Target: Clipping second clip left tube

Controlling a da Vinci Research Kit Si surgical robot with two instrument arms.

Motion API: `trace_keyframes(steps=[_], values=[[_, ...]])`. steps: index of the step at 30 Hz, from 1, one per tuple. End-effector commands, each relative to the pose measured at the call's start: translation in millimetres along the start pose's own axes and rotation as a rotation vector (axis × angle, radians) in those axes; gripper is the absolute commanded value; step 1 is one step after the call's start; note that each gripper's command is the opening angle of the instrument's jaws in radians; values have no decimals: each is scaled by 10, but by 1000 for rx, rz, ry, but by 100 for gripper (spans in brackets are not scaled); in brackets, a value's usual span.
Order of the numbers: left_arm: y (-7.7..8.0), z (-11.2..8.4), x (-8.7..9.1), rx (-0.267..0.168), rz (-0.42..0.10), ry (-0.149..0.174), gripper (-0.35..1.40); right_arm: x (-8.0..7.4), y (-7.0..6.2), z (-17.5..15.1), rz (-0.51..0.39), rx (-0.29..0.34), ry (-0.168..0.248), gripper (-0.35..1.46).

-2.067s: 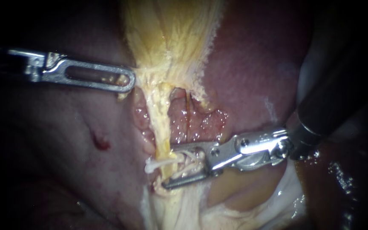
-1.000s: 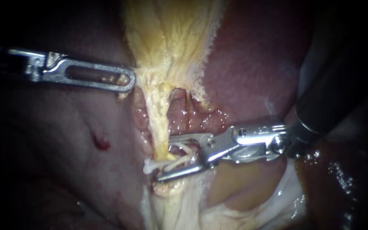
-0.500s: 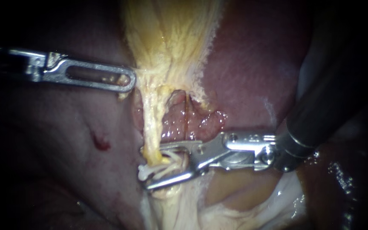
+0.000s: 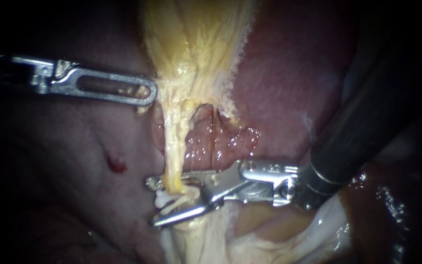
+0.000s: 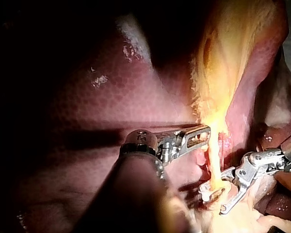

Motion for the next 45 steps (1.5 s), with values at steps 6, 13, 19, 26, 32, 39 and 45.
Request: trace_keyframes(steps=[6, 13, 19, 26, 32, 39, 45], values=[[0, 0, 0, 0, 0, 0, -35, 2, -13, 0, 12, 57, 7, 50], [0, 0, 0, 0, 0, 0, -35, 6, -24, 3, 15, 84, 8, 49], [0, 0, 0, 0, 0, 0, -35, 7, -27, 3, 14, 92, 6, 49], [1, 0, 0, 0, 0, 0, -35, 8, -27, 3, 20, 94, 10, 47], [1, 0, 0, 0, 0, 0, -35, 9, -25, 1, 31, 91, 18, 39], [1, 0, 0, 0, 0, 0, -35, 6, -22, -5, 32, 86, 16, 13], [2, 0, 0, 0, 0, 0, -35, 5, -23, -9, 33, 87, 14, -16]])
